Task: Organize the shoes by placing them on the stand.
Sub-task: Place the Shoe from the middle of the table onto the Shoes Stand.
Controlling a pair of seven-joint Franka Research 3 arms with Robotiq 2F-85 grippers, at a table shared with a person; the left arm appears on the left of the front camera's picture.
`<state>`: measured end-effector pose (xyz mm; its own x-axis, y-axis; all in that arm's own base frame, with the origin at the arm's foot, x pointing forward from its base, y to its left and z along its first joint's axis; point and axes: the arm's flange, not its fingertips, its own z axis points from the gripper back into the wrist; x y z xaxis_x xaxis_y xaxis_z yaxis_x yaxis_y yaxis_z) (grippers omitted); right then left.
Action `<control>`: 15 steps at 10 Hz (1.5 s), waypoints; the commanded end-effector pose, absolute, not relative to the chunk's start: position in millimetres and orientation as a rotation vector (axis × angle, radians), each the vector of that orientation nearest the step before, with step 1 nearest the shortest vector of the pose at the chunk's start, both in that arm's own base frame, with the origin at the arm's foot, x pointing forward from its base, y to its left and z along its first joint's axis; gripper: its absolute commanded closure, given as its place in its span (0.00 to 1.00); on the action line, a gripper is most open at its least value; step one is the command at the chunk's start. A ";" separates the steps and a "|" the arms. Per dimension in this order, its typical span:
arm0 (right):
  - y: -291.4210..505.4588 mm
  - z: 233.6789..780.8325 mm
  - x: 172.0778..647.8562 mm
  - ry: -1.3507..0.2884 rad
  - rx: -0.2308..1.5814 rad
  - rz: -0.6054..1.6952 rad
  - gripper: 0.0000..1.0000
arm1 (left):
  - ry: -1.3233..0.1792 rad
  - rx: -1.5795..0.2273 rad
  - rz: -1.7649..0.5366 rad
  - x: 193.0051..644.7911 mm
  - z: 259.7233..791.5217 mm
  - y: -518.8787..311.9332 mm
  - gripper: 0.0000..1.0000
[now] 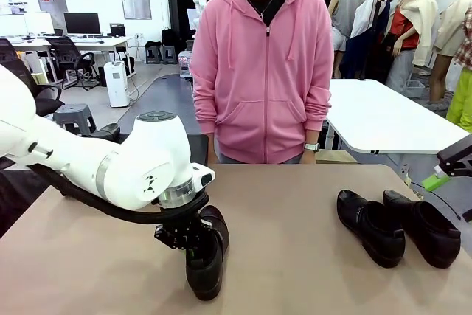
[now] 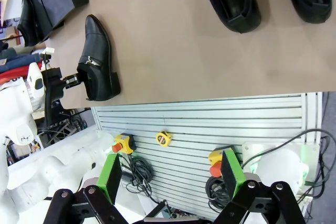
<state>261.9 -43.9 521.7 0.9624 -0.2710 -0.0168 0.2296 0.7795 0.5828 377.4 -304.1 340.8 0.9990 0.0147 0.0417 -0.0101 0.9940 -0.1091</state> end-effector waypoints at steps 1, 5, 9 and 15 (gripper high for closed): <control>-44.4 524.0 261.7 -0.077 0.654 -0.248 0.00 | -0.009 -0.111 -0.017 377.4 357.1 -289.3 1.00; -44.4 524.0 261.7 -0.077 0.654 -0.248 0.00 | -0.135 -0.132 -0.248 338.6 455.8 -217.2 1.00; -44.4 524.0 261.7 -0.077 0.654 -0.248 0.00 | -0.333 -0.101 -0.254 335.7 537.5 -93.4 1.00; -44.4 524.0 261.7 -0.077 0.654 -0.248 0.00 | -0.384 -0.126 -0.278 338.6 551.9 -13.3 1.00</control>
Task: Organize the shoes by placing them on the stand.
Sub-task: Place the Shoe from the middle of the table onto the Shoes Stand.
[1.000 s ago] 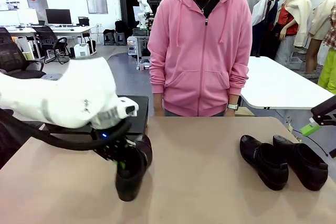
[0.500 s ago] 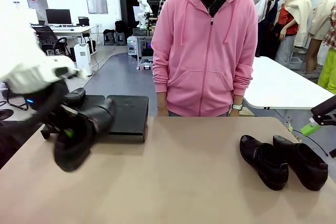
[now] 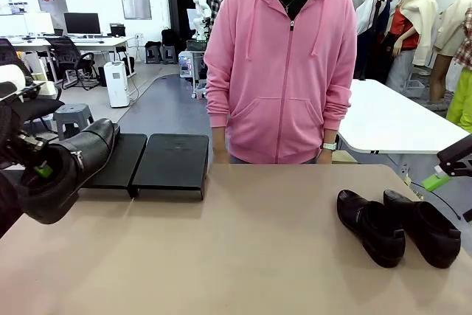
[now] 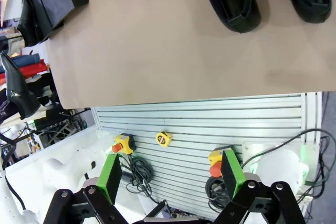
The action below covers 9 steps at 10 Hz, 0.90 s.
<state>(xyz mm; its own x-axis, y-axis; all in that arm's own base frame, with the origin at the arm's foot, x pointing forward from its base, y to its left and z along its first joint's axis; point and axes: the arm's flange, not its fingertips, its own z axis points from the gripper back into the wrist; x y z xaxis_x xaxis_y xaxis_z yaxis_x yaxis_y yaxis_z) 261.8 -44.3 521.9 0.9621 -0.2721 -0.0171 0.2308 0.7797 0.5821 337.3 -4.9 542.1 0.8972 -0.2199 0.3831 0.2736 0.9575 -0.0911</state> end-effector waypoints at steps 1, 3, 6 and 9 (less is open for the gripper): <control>-44.4 524.0 261.7 -0.077 0.654 -0.248 0.00 | -0.384 -0.126 -0.278 338.6 551.9 -13.3 1.00; -44.4 524.0 261.7 -0.077 0.654 -0.248 0.00 | -0.378 -0.135 -0.271 337.0 543.0 -11.5 1.00; -44.4 524.0 261.7 -0.077 0.654 -0.248 0.00 | -0.358 -0.158 -0.294 435.9 559.3 -20.3 1.00; -44.4 524.0 261.7 -0.077 0.654 -0.248 0.00 | -0.401 -0.169 -0.198 554.1 539.5 -7.4 1.00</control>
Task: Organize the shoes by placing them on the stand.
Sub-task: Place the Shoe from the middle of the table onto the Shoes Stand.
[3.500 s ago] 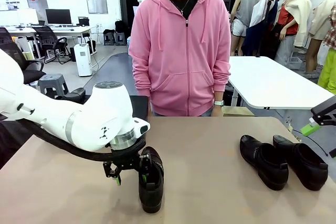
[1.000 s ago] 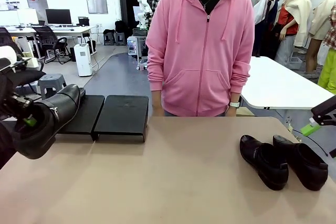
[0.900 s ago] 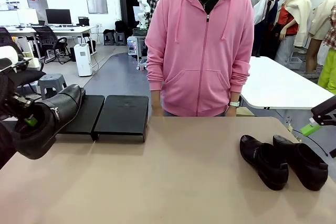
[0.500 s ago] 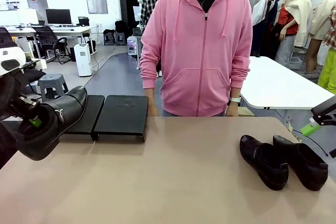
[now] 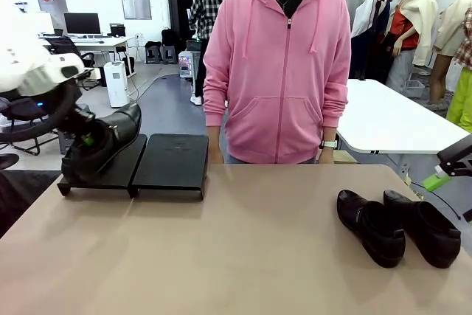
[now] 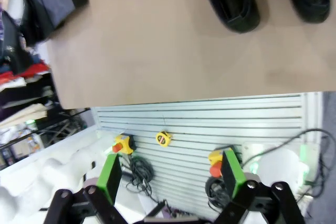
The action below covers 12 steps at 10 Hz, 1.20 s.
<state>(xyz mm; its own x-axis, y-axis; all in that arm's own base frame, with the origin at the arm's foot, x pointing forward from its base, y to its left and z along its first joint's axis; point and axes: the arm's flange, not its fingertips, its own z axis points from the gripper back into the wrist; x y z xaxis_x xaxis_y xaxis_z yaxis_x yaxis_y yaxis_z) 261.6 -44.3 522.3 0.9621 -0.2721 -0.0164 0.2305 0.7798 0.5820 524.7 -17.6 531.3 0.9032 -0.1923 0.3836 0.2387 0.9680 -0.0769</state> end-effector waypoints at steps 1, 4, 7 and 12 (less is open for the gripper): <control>-44.4 524.0 261.7 -0.077 0.654 -0.248 0.00 | -0.383 -0.193 -0.154 576.4 525.2 -0.7 1.00; -44.4 524.0 261.7 -0.077 0.654 -0.248 0.00 | -0.443 -0.166 -0.117 610.5 499.6 7.9 1.00; -44.4 524.0 261.7 -0.077 0.654 -0.248 0.00 | -0.413 -0.145 -0.113 625.1 475.9 11.6 1.00; -44.4 524.0 261.7 -0.077 0.654 -0.248 0.00 | -0.445 -0.128 -0.077 631.6 455.1 -0.2 0.45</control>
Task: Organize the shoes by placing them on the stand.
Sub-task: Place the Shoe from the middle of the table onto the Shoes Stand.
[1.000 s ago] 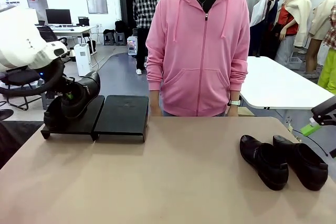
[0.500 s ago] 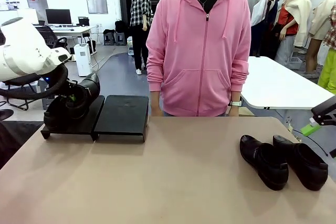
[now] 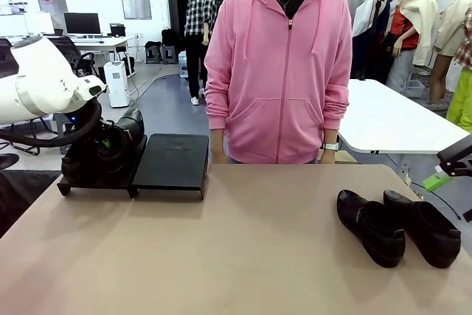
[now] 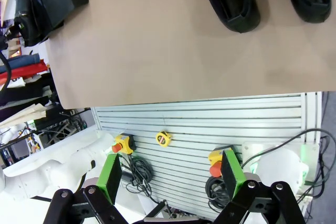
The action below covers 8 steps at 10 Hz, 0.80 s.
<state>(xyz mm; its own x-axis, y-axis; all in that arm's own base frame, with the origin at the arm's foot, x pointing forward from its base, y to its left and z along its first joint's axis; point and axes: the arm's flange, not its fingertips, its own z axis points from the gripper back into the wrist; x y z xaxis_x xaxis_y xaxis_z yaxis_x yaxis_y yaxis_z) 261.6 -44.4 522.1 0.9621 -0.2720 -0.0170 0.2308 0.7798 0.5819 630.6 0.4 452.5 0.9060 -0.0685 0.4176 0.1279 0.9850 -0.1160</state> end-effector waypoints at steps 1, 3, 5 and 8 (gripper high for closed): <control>-44.4 524.0 261.7 -0.077 0.654 -0.248 0.00 | -0.447 -0.124 -0.069 632.3 452.7 -2.5 0.00; -44.4 524.0 261.7 -0.077 0.654 -0.248 0.00 | -0.449 -0.118 -0.053 631.7 450.9 -4.4 0.00; -44.4 524.0 261.7 -0.077 0.654 -0.248 0.00 | -0.444 -0.135 -0.068 627.0 454.2 -5.5 0.00; -44.4 524.0 261.7 -0.077 0.654 -0.248 0.00 | -0.442 -0.115 -0.094 596.3 480.0 -12.6 0.00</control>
<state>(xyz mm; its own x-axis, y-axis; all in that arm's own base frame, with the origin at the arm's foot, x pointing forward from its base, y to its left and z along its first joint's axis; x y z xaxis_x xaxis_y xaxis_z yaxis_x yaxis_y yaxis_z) 261.7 -44.4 522.0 0.9622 -0.2720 -0.0173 0.2309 0.7798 0.5819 620.4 -13.8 467.9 0.8982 -0.0571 0.4359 0.1158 0.9873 -0.1092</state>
